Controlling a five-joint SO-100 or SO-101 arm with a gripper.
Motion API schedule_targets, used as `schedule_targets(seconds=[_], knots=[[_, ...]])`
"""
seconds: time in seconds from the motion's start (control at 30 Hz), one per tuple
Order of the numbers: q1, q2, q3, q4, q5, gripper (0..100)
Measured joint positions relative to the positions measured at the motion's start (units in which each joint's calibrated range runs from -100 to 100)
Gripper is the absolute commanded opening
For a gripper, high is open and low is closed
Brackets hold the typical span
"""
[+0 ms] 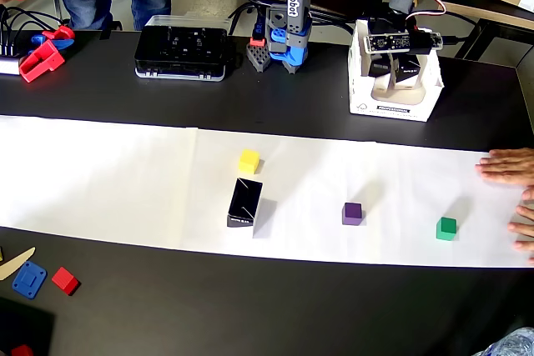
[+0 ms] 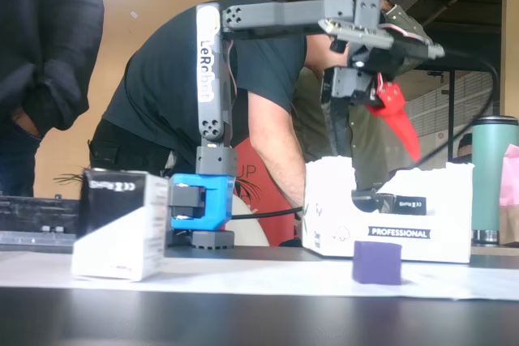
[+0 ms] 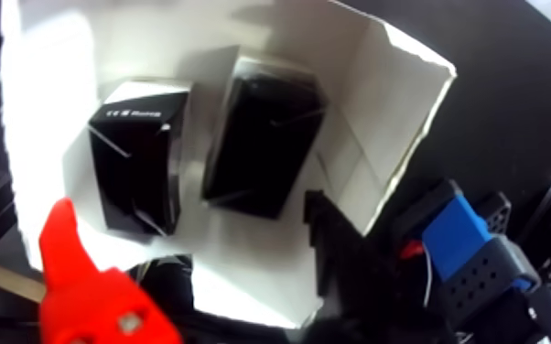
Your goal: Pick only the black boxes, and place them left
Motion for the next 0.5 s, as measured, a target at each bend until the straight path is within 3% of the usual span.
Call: schedule_targets(seconds=[0.2, 0.5], knots=[[1.8, -6.7, 0.0, 0.8, 3.6, 47], [16.6, -10.5, -3.6, 0.8, 14.1, 47]])
